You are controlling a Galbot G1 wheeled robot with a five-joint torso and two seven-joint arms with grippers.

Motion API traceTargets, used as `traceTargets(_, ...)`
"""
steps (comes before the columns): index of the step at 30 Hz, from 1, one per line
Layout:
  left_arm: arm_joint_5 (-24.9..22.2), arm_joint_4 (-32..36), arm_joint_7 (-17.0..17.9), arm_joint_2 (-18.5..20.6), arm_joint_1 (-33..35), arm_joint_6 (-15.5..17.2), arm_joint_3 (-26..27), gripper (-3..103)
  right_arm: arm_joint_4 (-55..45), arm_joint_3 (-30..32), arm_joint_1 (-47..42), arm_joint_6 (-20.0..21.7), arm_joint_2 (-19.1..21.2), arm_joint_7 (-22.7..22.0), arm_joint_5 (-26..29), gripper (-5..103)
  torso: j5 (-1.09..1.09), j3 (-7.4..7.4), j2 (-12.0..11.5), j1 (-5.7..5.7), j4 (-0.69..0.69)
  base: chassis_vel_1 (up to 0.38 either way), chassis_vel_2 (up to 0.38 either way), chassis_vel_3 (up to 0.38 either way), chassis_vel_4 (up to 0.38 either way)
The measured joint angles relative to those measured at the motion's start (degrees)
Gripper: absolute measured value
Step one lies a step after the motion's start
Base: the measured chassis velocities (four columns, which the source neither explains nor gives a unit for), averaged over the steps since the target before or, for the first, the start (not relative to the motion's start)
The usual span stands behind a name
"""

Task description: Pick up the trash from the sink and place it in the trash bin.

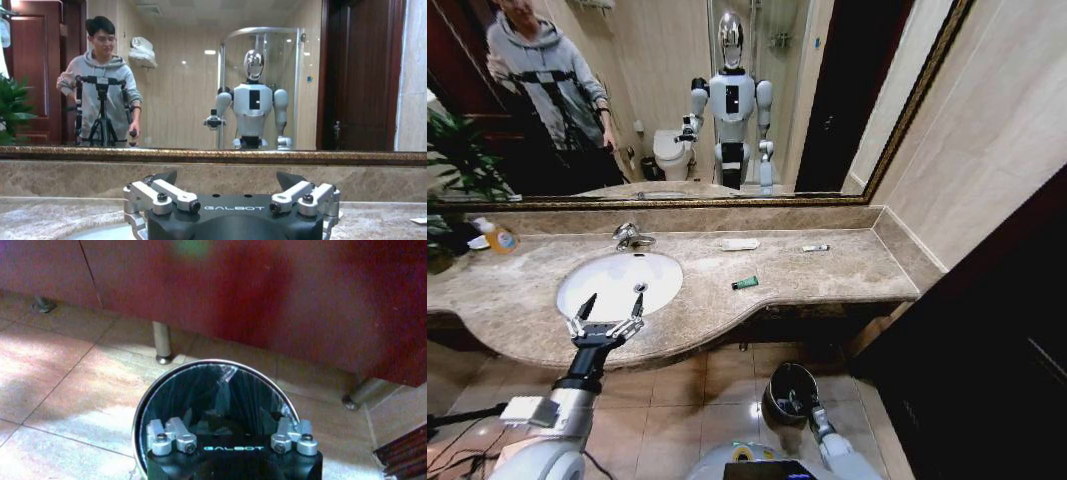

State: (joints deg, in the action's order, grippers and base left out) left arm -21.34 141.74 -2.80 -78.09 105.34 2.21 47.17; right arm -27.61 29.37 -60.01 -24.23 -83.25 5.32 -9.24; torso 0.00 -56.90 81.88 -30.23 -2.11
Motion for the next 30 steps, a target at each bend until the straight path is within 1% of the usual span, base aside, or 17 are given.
traceTargets(1,0.00,0.00,0.00,0.00,0.00,0.00,0.00,100,0.01,0.01,-0.06,-0.06,0.00,-0.05,0.02,77,0.00,0.00,0.00,0.00,0.00,0.000,0.000,0.000,0.000)
traceTargets(3,0.00,0.00,0.00,0.00,0.00,0.00,0.00,100,0.03,0.01,-0.13,-0.10,0.00,-0.12,0.02,77,0.00,0.00,0.00,0.00,0.00,0.000,0.000,0.000,0.000)
traceTargets(4,0.00,0.00,0.00,0.00,0.00,0.00,0.00,100,0.11,0.01,-0.29,-0.25,-0.02,-0.27,0.02,87,0.00,0.00,0.00,0.00,0.00,0.000,0.000,0.000,0.000)
traceTargets(6,0.00,0.00,0.00,0.00,0.00,0.00,0.00,100,0.19,0.01,-0.35,-0.35,-0.06,-0.38,0.02,87,0.00,0.00,0.00,0.00,0.00,0.000,0.000,0.000,0.000)
traceTargets(9,0.00,0.00,0.00,0.00,0.00,0.00,0.00,100,0.34,0.00,-0.55,-0.56,-0.18,-0.64,0.02,99,0.00,0.00,0.00,0.00,0.00,0.000,0.000,0.000,0.000)
traceTargets(16,0.00,0.00,0.00,0.00,0.00,0.00,0.00,100,-0.39,-0.01,-1.12,-0.42,-0.19,-0.82,0.01,100,0.00,0.00,0.00,0.00,0.00,0.000,0.000,0.000,0.000)
traceTargets(17,0.00,0.00,0.00,0.00,0.00,0.00,0.00,100,-1.71,-0.01,-1.70,0.41,-0.12,-0.83,0.01,100,0.01,0.00,0.00,0.00,0.00,0.000,0.000,0.000,0.000)
traceTargets(18,0.00,0.00,0.00,0.00,0.00,0.00,0.00,100,-5.12,0.00,-3.22,2.87,0.07,-0.75,0.27,100,0.00,0.00,0.00,0.00,-0.01,0.000,0.000,0.000,0.000)
traceTargets(19,0.00,0.00,0.00,0.00,0.00,0.00,0.00,100,-5.12,0.00,-3.22,2.87,0.07,-0.75,0.27,100,0.00,0.00,0.00,0.00,-0.01,0.000,0.000,0.000,0.000)
traceTargets(21,0.00,0.00,0.00,0.00,0.00,0.00,0.00,100,-9.55,0.24,-5.48,3.92,0.23,-1.30,0.48,100,0.01,0.00,0.00,0.00,0.00,0.000,0.000,0.000,0.000)
traceTargets(23,0.00,0.00,0.00,0.00,0.00,0.00,0.00,100,-21.90,0.90,-11.58,6.41,1.15,-2.27,1.46,100,0.00,0.00,0.00,0.00,-0.01,0.000,0.000,0.000,0.000)
traceTargets(24,0.00,0.00,0.00,0.00,0.00,0.00,0.00,100,-21.90,0.90,-11.58,6.41,1.15,-2.27,1.46,100,0.00,0.00,0.00,0.00,-0.01,0.000,0.000,0.000,0.000)
traceTargets(26,0.00,0.00,-0.01,0.00,0.00,0.00,0.00,100,-34.12,1.43,-17.59,8.27,1.84,-2.47,2.02,100,-0.01,0.00,0.01,0.00,0.01,0.000,0.000,0.000,0.000)
traceTargets(27,0.00,0.00,-0.01,0.00,0.00,0.00,0.00,100,-34.12,1.43,-17.59,8.27,1.84,-2.47,2.02,100,-0.01,0.00,0.01,0.00,0.01,0.000,0.000,0.000,0.000)
traceTargets(28,0.00,0.01,-0.01,0.00,0.00,0.00,0.00,100,-39.87,1.62,-20.42,8.84,2.27,-2.47,2.50,100,0.01,0.00,0.00,0.01,0.00,0.000,0.000,0.000,0.000)
traceTargets(29,0.00,0.00,0.00,0.00,0.00,0.00,0.00,100,-53.78,2.27,-28.10,10.97,3.80,-2.49,6.11,100,0.00,0.00,0.00,0.01,0.00,0.000,0.000,0.000,0.000)
traceTargets(30,0.00,0.00,0.00,0.00,0.00,0.00,0.00,100,-57.84,2.62,-30.62,11.38,4.21,-2.49,7.50,100,0.01,0.00,0.00,0.01,-0.01,0.000,0.000,0.000,0.000)
